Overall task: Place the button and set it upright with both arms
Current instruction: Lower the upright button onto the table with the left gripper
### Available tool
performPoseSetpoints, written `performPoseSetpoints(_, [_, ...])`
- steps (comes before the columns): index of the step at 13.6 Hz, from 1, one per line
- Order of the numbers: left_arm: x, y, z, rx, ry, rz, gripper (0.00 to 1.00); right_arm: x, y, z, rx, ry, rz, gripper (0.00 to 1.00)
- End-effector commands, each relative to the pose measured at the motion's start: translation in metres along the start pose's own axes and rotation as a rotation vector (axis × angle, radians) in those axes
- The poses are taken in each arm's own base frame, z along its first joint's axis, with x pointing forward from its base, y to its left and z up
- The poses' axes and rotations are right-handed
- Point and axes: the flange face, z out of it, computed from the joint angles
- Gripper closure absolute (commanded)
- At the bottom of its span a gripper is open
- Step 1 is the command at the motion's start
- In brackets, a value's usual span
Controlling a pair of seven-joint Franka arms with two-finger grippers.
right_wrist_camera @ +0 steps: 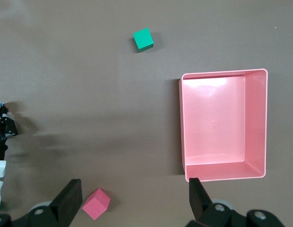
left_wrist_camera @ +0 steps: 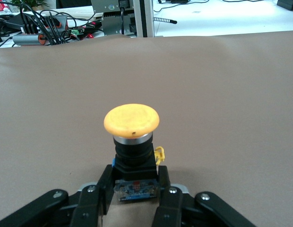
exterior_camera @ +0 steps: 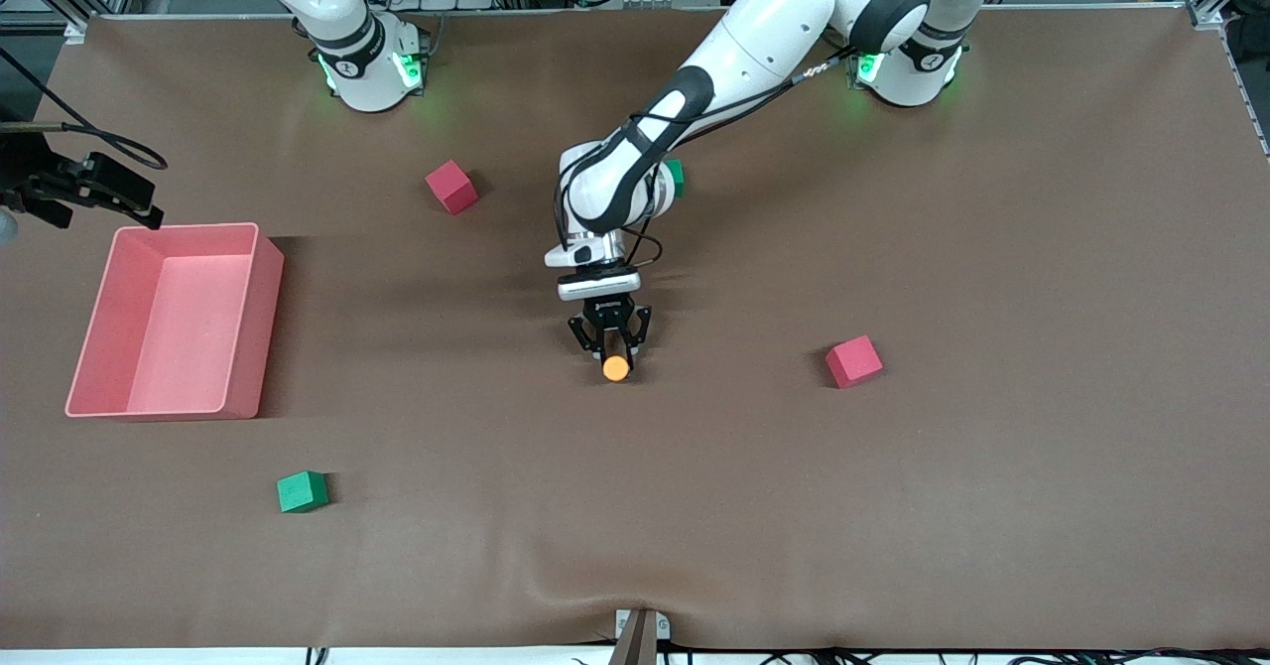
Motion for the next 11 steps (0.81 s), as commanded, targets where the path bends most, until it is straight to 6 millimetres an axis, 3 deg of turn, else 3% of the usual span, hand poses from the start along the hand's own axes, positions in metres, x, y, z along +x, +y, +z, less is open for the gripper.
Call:
performPoseSetpoints(1, [-0.006,0.014,0.009,-0.036,0.048,-0.018,0.62,0.0,0.004,-0.004,0.007,-0.001,-0.001,0.0])
performPoseSetpoints(2, [-0.005,0.015,0.009,-0.035,0.047,-0.023,0.25,0.0,0.004,-0.004,0.007,-0.001,-0.001,0.0])
performPoseSetpoints(3, [-0.001,0.016,0.006,-0.035,0.043,-0.032,0.0,0.0,0.004,-0.003,0.007,-0.004,-0.001,0.0])
performPoseSetpoints(7, [0.005,0.025,-0.01,-0.019,-0.003,-0.089,0.0,0.0,0.003,-0.003,0.007,-0.005,-0.003,0.0])
performPoseSetpoints(8, [0.016,0.028,-0.018,-0.017,-0.014,-0.116,0.0,0.0,0.003,-0.003,0.007,-0.005,-0.003,0.0])
performPoseSetpoints(11, [0.044,0.047,-0.062,-0.019,-0.109,-0.22,0.0,0.0,0.003,-0.003,0.007,-0.004,-0.003,0.0])
